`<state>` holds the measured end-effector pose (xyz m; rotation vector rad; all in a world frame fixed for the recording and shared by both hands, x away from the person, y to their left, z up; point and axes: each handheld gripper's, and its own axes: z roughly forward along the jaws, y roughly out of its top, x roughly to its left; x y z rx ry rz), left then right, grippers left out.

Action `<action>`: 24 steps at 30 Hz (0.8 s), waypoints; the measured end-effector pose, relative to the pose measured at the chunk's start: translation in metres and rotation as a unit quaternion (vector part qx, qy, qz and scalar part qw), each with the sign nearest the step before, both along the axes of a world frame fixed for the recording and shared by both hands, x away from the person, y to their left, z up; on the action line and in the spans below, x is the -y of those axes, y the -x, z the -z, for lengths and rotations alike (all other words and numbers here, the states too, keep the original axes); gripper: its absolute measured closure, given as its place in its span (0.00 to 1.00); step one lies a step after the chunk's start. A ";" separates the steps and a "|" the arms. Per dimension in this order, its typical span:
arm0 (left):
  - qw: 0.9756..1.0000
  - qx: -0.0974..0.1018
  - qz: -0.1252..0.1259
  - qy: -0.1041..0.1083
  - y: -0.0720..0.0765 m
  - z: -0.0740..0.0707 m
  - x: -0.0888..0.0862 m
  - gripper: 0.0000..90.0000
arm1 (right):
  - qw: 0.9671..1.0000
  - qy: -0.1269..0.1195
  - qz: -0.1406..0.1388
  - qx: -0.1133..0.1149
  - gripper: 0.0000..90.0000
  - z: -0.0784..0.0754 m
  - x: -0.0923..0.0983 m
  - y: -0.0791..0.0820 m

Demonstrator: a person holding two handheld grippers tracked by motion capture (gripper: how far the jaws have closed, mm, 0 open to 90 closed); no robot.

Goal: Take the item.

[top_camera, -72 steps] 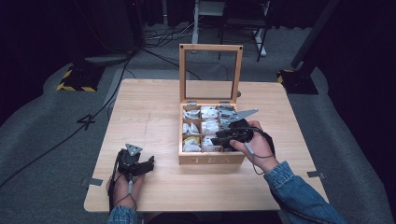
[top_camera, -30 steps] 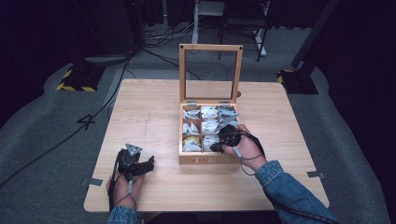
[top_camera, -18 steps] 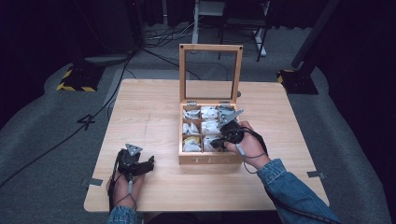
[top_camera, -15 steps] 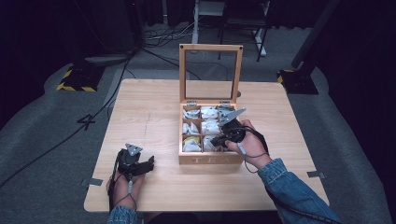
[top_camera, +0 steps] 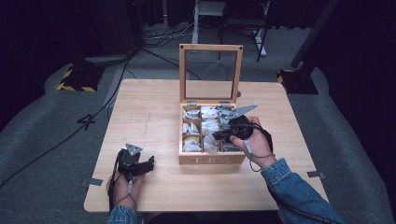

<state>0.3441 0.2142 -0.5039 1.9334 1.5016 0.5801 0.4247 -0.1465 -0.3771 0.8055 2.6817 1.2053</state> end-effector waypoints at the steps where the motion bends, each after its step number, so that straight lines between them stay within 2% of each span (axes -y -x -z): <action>1: 1.000 0.000 0.000 0.000 0.000 0.000 0.000 0.25 | 1.000 -0.003 0.001 0.001 0.99 -0.001 0.001 0.000; 14: 1.000 0.000 0.000 0.000 0.000 0.000 0.000 0.25 | 0.999 -0.031 0.016 0.017 0.99 -0.021 0.020 0.001; 24: 1.000 0.000 0.000 0.000 0.000 0.000 0.000 0.25 | 0.997 -0.036 0.051 0.038 0.99 -0.042 0.053 -0.007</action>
